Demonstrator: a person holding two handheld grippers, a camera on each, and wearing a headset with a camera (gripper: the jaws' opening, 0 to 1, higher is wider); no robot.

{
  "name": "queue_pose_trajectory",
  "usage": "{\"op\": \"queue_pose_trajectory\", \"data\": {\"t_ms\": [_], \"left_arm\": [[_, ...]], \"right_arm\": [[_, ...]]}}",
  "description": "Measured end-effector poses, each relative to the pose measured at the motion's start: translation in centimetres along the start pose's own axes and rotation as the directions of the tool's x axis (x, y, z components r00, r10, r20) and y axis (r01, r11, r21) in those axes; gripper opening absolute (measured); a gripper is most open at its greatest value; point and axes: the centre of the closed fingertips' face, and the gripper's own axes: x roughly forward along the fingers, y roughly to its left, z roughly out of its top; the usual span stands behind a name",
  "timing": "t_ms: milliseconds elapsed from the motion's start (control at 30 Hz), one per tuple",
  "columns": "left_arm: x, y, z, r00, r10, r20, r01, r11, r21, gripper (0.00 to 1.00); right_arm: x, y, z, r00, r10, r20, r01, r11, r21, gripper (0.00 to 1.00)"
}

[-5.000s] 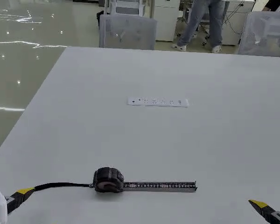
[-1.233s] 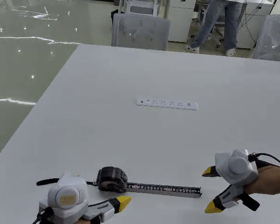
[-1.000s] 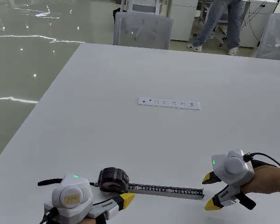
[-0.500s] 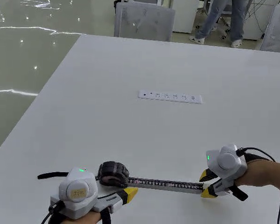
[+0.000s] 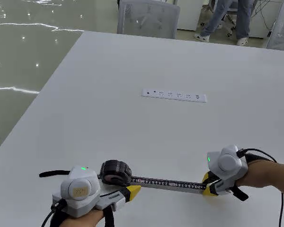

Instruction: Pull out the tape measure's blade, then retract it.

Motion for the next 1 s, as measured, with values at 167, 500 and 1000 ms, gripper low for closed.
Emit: {"op": "queue_pose_trajectory", "data": {"t_ms": [167, 500, 1000], "left_arm": [[0.3, 0.0, 0.0, 0.9999, 0.012, 0.001, -0.012, 1.000, -0.019, 0.99], [1.5, 1.1, -0.4, 0.9968, 0.075, -0.027, -0.077, 0.993, -0.090, 0.94], [3.5, 1.8, -0.4, 0.9928, 0.102, -0.063, -0.111, 0.980, -0.163, 0.77]], "right_arm": [[0.0, -0.1, 0.1, 0.9998, 0.000, -0.021, 0.001, 0.999, 0.051, 0.15], [0.1, -0.1, 0.1, 0.9981, -0.007, -0.061, 0.012, 0.997, 0.082, 0.14], [0.3, -0.3, 0.1, 0.9888, 0.021, -0.148, -0.006, 0.995, 0.098, 0.14]]}}
